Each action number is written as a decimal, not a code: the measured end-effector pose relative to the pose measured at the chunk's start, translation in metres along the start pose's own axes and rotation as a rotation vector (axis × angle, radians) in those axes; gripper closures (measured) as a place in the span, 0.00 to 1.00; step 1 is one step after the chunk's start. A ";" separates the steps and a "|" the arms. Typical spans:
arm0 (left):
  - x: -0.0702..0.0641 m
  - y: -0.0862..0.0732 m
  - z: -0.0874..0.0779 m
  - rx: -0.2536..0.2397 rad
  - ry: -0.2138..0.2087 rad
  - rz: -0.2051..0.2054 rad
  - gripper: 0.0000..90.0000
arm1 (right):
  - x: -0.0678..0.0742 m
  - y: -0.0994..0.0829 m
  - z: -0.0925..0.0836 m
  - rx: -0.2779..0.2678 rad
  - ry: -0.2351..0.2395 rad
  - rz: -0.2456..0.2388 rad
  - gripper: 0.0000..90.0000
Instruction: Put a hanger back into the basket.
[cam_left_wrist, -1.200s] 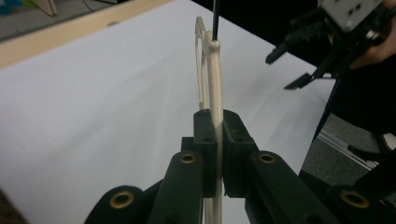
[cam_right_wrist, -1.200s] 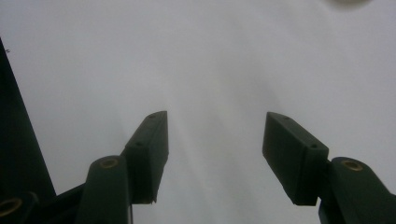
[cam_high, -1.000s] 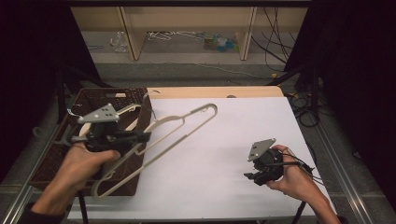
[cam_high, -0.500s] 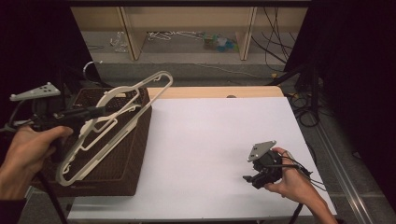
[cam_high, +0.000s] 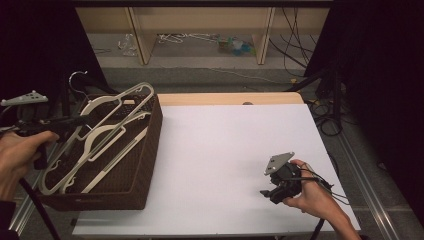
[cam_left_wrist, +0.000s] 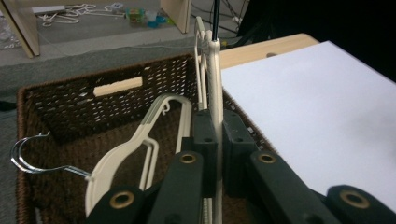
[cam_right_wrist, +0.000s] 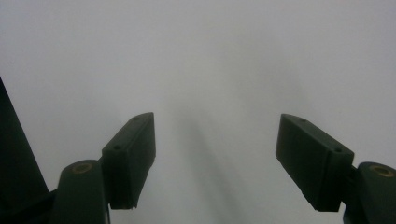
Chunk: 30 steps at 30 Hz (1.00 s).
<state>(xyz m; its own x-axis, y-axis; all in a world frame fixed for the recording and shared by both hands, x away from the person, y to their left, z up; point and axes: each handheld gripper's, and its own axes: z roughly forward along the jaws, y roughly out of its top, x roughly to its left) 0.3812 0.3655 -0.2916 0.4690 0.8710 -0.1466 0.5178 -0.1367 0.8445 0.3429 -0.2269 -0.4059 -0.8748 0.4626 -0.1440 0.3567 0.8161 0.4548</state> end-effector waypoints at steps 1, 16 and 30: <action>0.002 -0.002 0.003 0.001 -0.005 0.004 0.96 | 0.000 0.000 0.000 -0.001 0.000 -0.003 0.33; 0.024 -0.014 0.027 0.054 -0.026 0.034 0.96 | 0.000 -0.001 0.001 0.003 0.008 -0.010 0.33; 0.036 -0.039 0.053 0.123 -0.035 0.022 0.95 | -0.001 -0.001 0.001 0.004 0.007 -0.009 0.33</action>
<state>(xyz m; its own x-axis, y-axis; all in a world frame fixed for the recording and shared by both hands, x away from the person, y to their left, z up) 0.4158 0.3769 -0.3566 0.5050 0.8503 -0.1482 0.5901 -0.2148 0.7782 0.3439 -0.2281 -0.4074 -0.8804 0.4525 -0.1420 0.3497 0.8216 0.4502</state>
